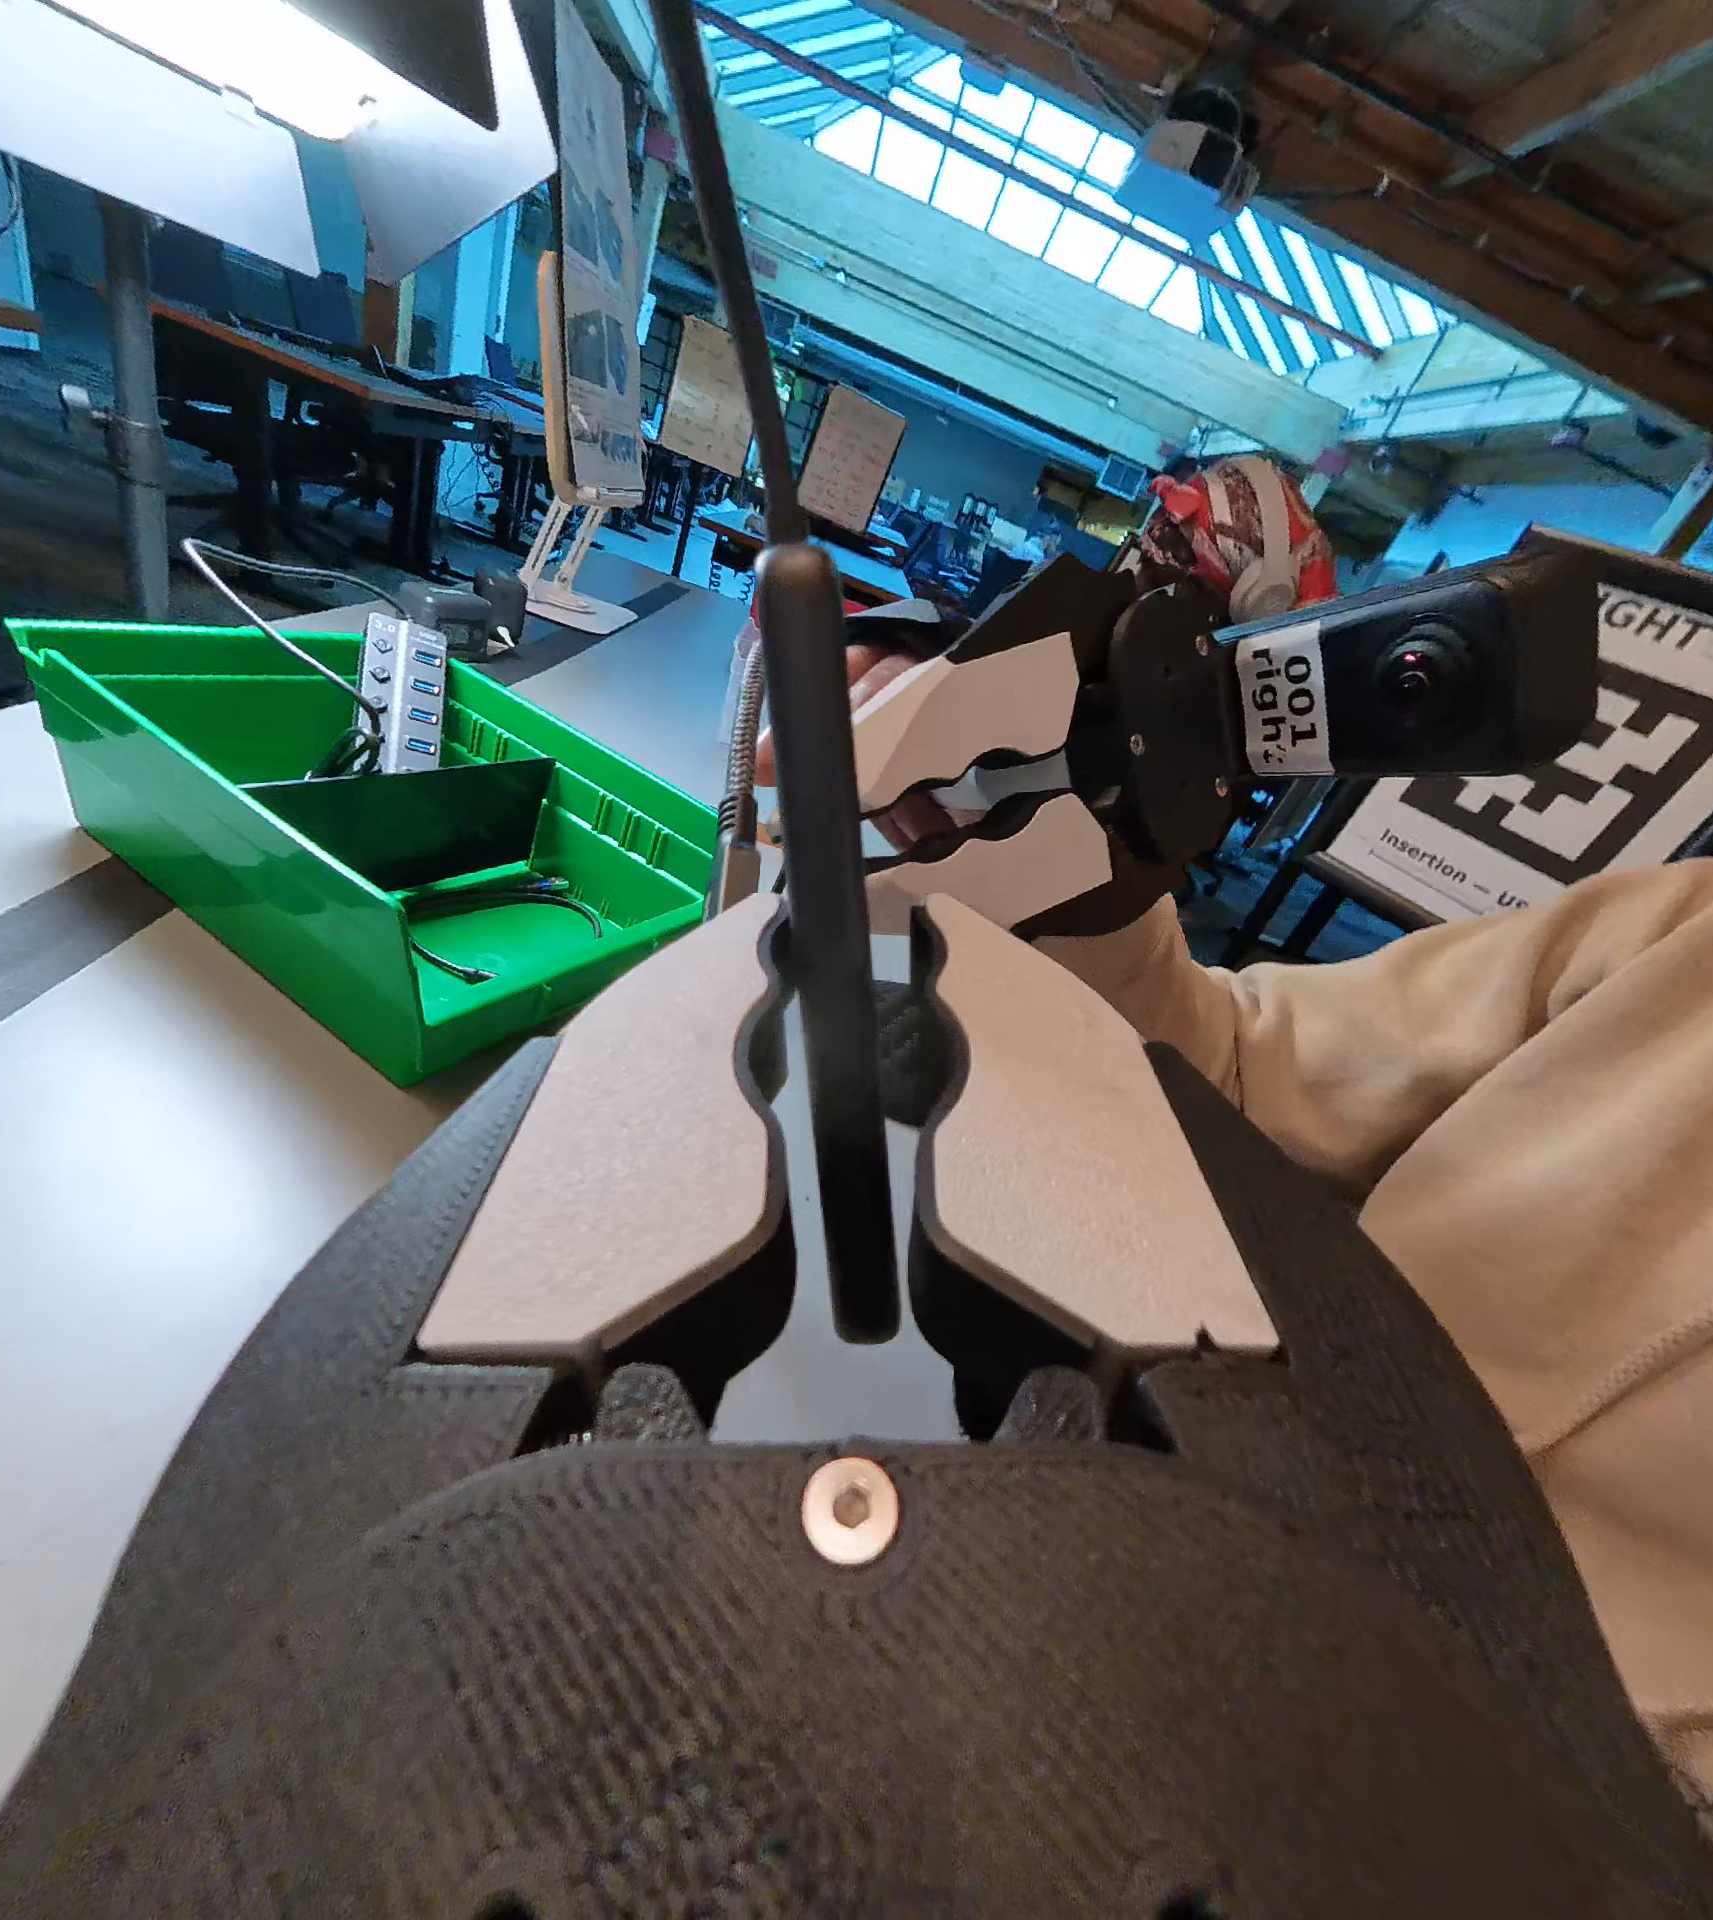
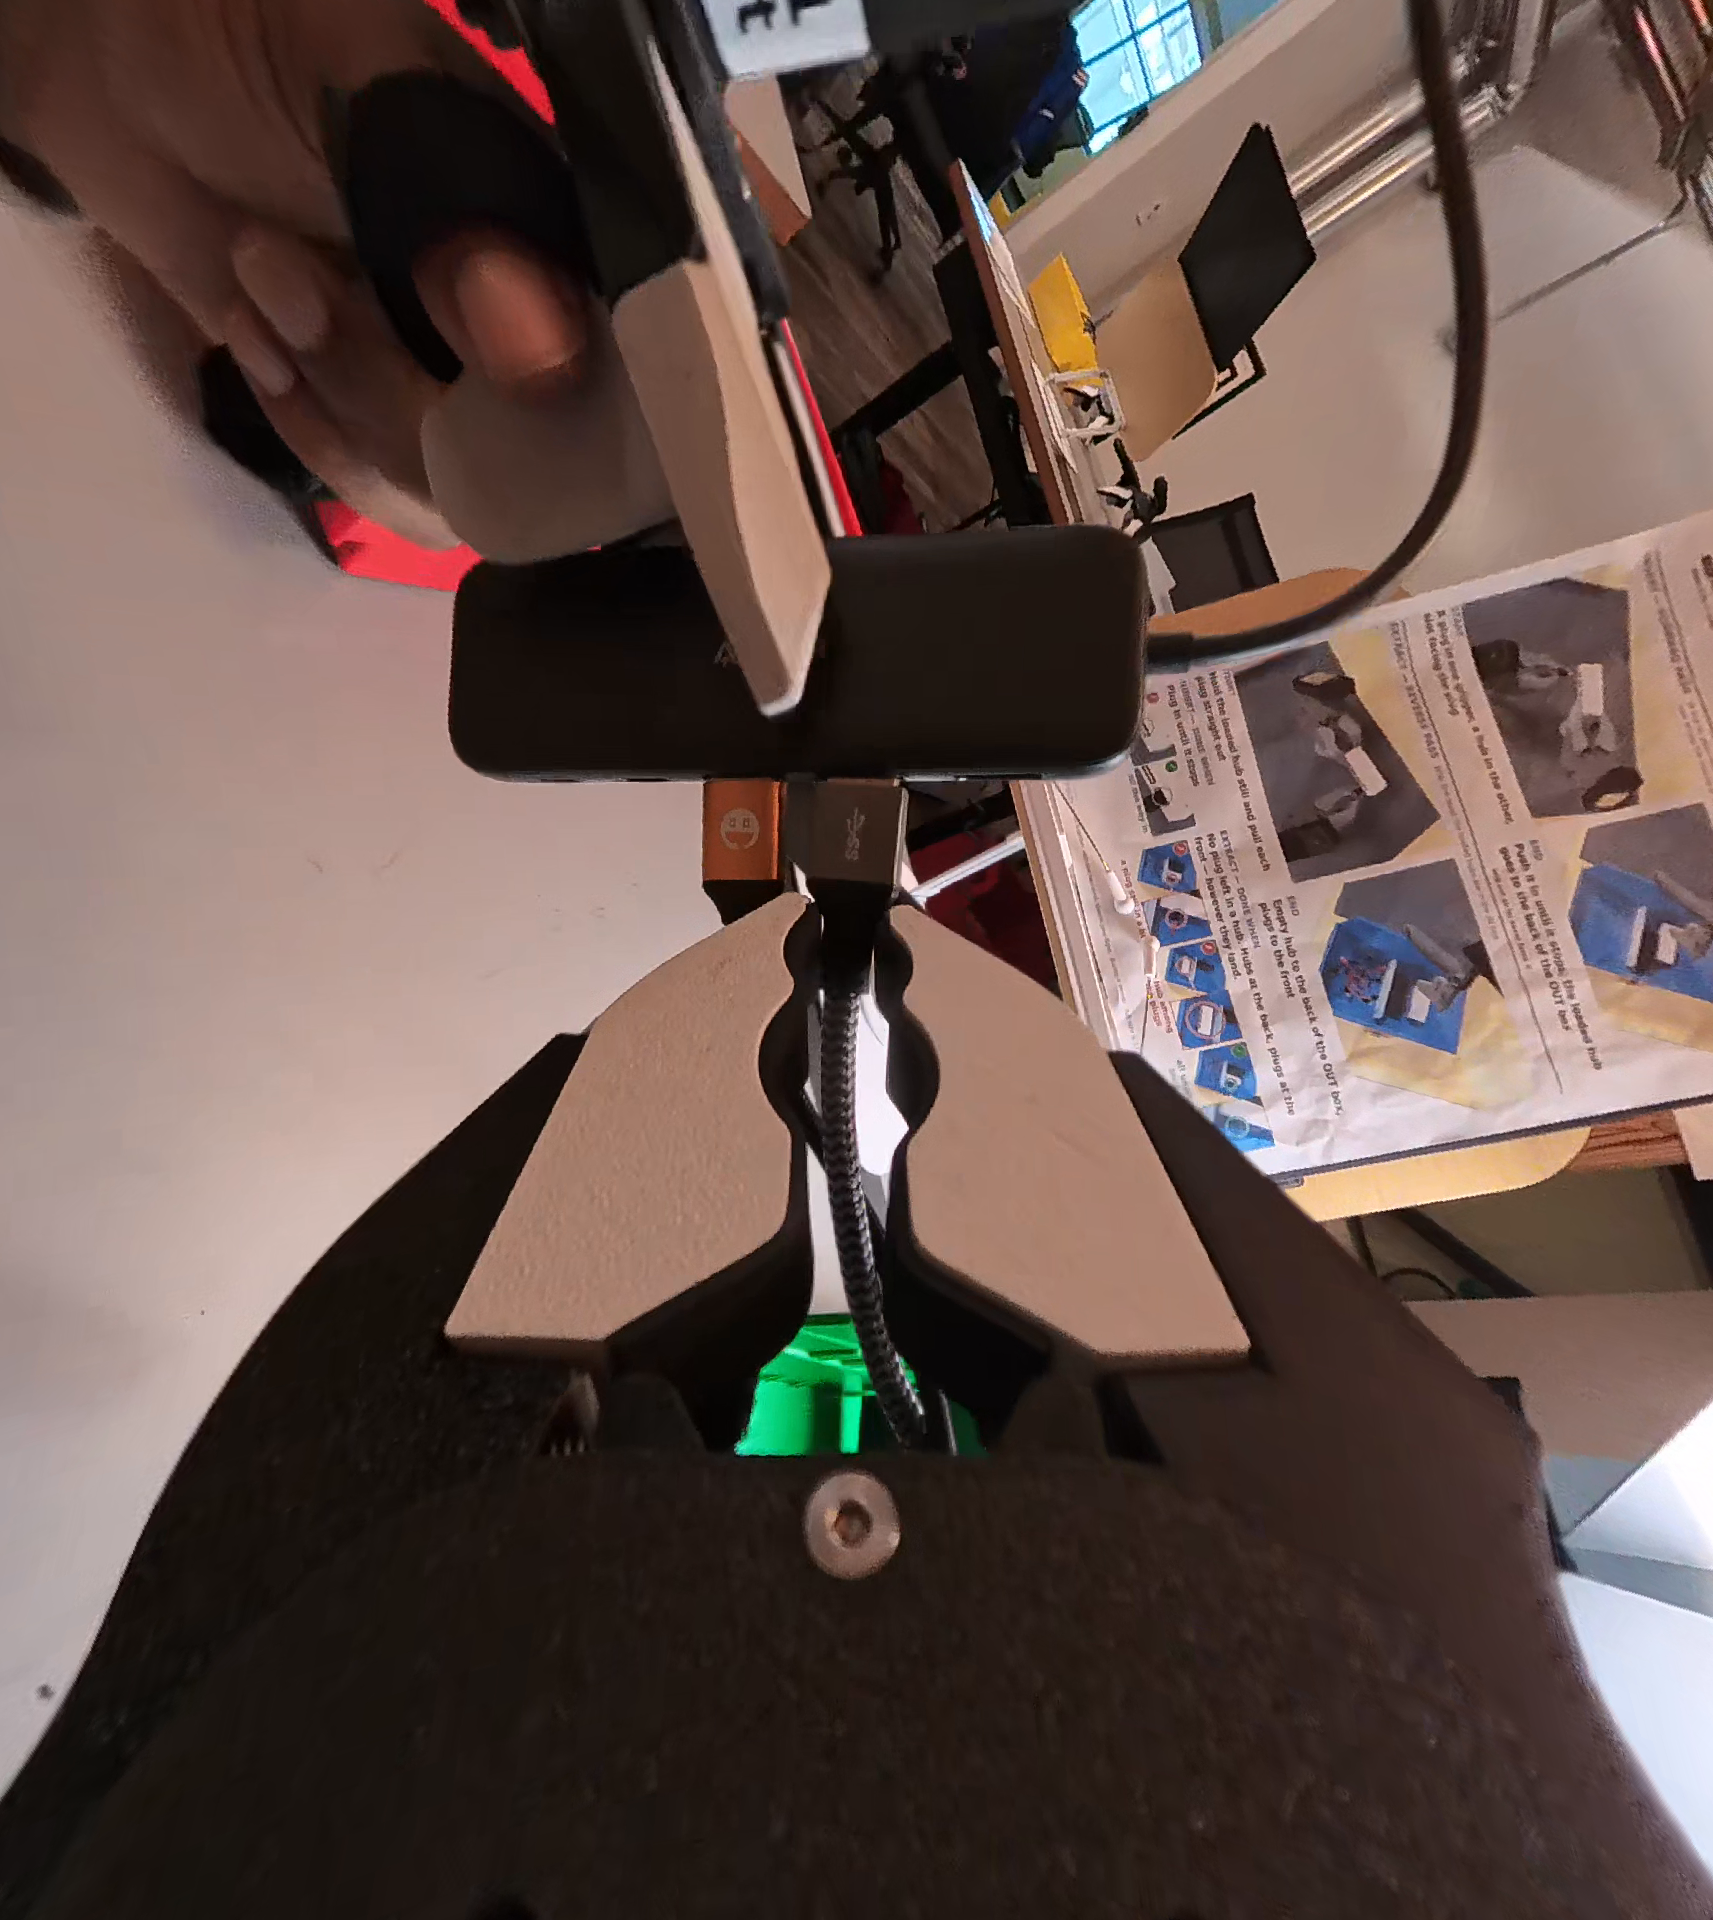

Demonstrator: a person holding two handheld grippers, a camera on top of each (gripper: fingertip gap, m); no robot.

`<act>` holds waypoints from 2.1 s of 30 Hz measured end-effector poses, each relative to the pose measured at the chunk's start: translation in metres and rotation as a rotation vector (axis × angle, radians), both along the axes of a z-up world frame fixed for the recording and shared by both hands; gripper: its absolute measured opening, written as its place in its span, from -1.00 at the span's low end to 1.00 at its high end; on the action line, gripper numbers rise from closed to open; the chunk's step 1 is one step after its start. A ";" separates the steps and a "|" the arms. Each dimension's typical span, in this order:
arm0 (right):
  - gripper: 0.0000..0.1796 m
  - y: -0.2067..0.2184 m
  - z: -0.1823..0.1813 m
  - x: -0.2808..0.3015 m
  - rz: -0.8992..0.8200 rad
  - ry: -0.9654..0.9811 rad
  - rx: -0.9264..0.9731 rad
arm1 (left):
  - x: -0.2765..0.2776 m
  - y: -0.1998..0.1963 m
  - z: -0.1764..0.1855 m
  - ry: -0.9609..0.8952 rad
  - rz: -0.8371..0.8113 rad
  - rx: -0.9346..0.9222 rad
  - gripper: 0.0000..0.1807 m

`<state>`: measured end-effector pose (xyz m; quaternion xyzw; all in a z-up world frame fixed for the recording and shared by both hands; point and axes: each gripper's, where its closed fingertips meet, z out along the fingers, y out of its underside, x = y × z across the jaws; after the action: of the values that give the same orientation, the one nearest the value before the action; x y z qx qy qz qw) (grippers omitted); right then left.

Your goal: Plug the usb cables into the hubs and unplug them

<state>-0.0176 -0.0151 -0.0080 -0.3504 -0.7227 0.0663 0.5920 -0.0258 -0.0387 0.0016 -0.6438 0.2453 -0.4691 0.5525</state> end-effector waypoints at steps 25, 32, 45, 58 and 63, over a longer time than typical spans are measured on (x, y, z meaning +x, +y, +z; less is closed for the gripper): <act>-0.90 -0.016 0.042 0.019 0.161 0.176 -0.202 | -0.103 -0.007 0.035 0.228 0.349 0.047 -0.86; -0.90 -0.047 0.103 0.060 0.540 0.441 -0.678 | -0.128 0.015 0.011 0.211 0.471 -0.041 -0.86; -0.90 0.037 0.133 0.118 0.249 0.724 -0.639 | -0.164 0.025 -0.009 0.214 0.597 -0.117 -0.86; -0.90 0.195 -0.051 0.124 -0.570 0.175 -0.623 | -0.122 -0.002 0.043 0.193 0.480 0.102 -0.86; -0.83 0.213 -0.095 0.128 -0.698 0.048 -0.612 | -0.105 -0.010 0.052 0.181 0.421 0.140 -0.86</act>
<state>0.1105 0.1978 -0.1026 -0.7294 -0.4950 0.0814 0.4650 -0.1305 -0.0483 0.0540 -0.6803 0.1863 -0.2658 0.6572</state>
